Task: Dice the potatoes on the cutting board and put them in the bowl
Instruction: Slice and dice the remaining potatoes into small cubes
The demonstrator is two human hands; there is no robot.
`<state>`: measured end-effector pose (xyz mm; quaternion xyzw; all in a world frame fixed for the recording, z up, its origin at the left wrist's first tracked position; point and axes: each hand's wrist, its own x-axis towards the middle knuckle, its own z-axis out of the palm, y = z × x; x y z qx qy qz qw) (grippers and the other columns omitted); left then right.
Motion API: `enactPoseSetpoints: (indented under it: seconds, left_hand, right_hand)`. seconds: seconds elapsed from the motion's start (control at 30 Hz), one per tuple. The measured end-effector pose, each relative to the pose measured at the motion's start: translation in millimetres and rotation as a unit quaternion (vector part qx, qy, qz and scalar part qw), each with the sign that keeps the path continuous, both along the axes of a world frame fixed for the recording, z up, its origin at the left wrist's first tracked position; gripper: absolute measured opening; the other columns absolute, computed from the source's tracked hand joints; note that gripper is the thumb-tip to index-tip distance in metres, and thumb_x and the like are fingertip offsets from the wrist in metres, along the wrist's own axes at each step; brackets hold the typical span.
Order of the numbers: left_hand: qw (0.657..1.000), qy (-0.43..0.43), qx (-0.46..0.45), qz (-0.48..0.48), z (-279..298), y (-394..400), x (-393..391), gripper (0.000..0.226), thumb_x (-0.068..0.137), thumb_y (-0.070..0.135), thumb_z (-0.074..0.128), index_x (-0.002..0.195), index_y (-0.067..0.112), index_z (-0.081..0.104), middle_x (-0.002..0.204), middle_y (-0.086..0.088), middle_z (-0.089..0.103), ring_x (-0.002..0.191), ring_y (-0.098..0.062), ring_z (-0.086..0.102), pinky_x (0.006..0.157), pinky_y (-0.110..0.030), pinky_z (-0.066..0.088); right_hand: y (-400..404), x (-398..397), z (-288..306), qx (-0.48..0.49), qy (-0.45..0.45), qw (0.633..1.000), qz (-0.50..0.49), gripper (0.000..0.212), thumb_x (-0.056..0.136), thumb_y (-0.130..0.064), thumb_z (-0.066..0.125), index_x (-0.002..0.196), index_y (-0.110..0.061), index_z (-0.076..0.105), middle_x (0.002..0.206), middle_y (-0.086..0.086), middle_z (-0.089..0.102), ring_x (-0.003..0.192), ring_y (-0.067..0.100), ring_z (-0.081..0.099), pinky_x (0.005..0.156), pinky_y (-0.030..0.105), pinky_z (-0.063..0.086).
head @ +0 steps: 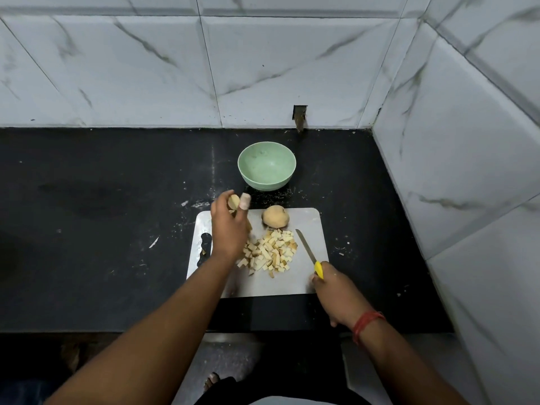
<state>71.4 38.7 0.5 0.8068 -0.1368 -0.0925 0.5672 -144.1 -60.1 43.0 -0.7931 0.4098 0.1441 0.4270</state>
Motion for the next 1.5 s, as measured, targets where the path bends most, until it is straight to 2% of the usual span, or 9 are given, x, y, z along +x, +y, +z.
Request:
enactPoseSetpoints:
  seconds: [0.1,0.23,0.33,0.47,0.6,1.0,1.2,1.33,1.5]
  left_hand:
    - [0.999,0.023,0.004,0.026,0,4,22,0.054,0.1,0.055,0.055,0.14,0.018,0.051,0.135,-0.003,0.053,0.119,-0.017,0.055,0.104,-0.036,0.047]
    - [0.998,0.017,0.054,0.018,0,14,33,0.05,0.101,0.045,0.06,0.14,0.016,0.05,0.131,0.0,0.047,0.109,-0.014,0.051,0.092,-0.025,0.039]
    - [0.995,-0.016,0.098,-0.005,-1,20,35,0.045,0.1,0.042,0.063,0.138,0.018,0.054,0.131,-0.003,0.046,0.112,-0.018,0.05,0.096,-0.029,0.041]
    - [0.968,-0.083,0.234,-0.028,-12,33,41,0.039,0.097,0.034,0.068,0.134,0.023,0.061,0.135,-0.013,0.048,0.127,-0.033,0.041,0.106,-0.041,0.038]
    - [0.947,-0.117,0.294,-0.046,-21,46,42,0.048,0.094,0.051,0.066,0.133,0.024,0.06,0.133,-0.011,0.049,0.124,-0.035,0.041,0.106,-0.048,0.041]
    - [0.855,-0.214,0.463,-0.095,-6,39,58,0.046,0.098,0.052,0.058,0.133,0.023,0.061,0.125,-0.014,0.047,0.118,-0.036,0.04,0.094,-0.047,0.048]
    - [0.925,-0.082,0.367,-0.046,-3,31,61,0.067,0.098,0.07,0.03,0.132,0.023,0.063,0.128,-0.018,0.061,0.129,-0.04,0.046,0.11,-0.049,0.033]
    - [0.957,-0.054,0.286,-0.01,12,30,52,0.054,0.104,0.055,0.041,0.127,0.014,0.067,0.118,-0.015,0.07,0.121,-0.038,0.051,0.113,-0.046,0.033]
    - [0.964,-0.081,0.255,-0.001,18,32,44,0.054,0.101,0.06,0.043,0.125,0.018,0.066,0.121,-0.01,0.068,0.123,-0.035,0.048,0.103,-0.047,0.039]
  right_hand:
    - [2,-1,1,0.002,-0.013,1.0,0.009,0.016,0.103,-0.03,0.037,0.101,-0.017,0.046,0.094,0.008,0.057,0.056,0.023,0.056,0.038,0.024,0.042]
    - [2,-1,0,0.003,-0.027,1.0,0.007,0.014,0.102,-0.03,0.039,0.102,-0.019,0.046,0.093,0.009,0.058,0.056,0.023,0.056,0.037,0.024,0.042]
    - [2,-1,-2,0.001,-0.031,0.999,0.007,0.013,0.102,-0.031,0.04,0.101,-0.02,0.046,0.092,0.01,0.058,0.056,0.023,0.056,0.038,0.024,0.043]
    - [2,-1,-4,-0.005,-0.036,0.999,0.016,0.011,0.102,-0.031,0.04,0.099,-0.022,0.045,0.089,0.01,0.058,0.056,0.021,0.055,0.038,0.023,0.043]
    - [1,0,-4,-0.01,-0.037,0.999,0.023,0.011,0.102,-0.031,0.039,0.097,-0.022,0.045,0.089,0.009,0.058,0.055,0.02,0.055,0.038,0.022,0.041]
    - [-1,1,-7,-0.005,-0.035,0.999,0.022,0.011,0.102,-0.033,0.041,0.096,-0.024,0.046,0.093,0.007,0.059,0.063,0.021,0.057,0.04,0.023,0.045]
    - [-3,-1,-8,-0.005,-0.04,0.999,0.017,0.012,0.101,-0.034,0.042,0.095,-0.025,0.046,0.094,0.006,0.06,0.067,0.023,0.06,0.041,0.024,0.046]
    - [-4,-4,-9,-0.004,-0.045,0.999,0.011,0.013,0.101,-0.033,0.043,0.092,-0.024,0.047,0.091,0.007,0.06,0.064,0.023,0.059,0.041,0.024,0.045]
    - [-5,-3,-12,0.003,-0.048,0.999,0.005,0.013,0.1,-0.033,0.043,0.092,-0.024,0.048,0.093,0.007,0.061,0.061,0.023,0.059,0.041,0.024,0.045]
